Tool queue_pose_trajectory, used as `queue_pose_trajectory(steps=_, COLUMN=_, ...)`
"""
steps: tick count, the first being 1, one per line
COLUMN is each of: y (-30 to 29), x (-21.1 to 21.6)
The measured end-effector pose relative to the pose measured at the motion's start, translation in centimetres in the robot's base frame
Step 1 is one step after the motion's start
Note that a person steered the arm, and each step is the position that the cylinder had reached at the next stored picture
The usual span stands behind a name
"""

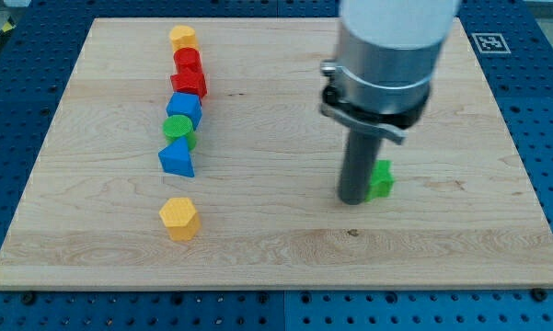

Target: Move the green star to the top right corner

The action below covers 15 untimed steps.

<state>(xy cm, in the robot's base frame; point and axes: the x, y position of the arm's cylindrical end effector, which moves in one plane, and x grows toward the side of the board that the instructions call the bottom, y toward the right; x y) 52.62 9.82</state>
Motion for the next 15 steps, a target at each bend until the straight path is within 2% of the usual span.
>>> queue_pose_trajectory(steps=1, y=4.8, x=-0.3)
queue_pose_trajectory(steps=2, y=7.4, x=-3.8)
queue_pose_trajectory(steps=6, y=8.0, x=-21.2)
queue_pose_trajectory(steps=7, y=7.9, x=-20.0)
queue_pose_trajectory(steps=8, y=5.0, x=-18.5)
queue_pose_trajectory(steps=9, y=0.5, x=-21.2)
queue_pose_trajectory(steps=10, y=0.8, x=-23.0)
queue_pose_trajectory(steps=12, y=7.3, x=-21.2)
queue_pose_trajectory(steps=15, y=9.5, x=-18.8)
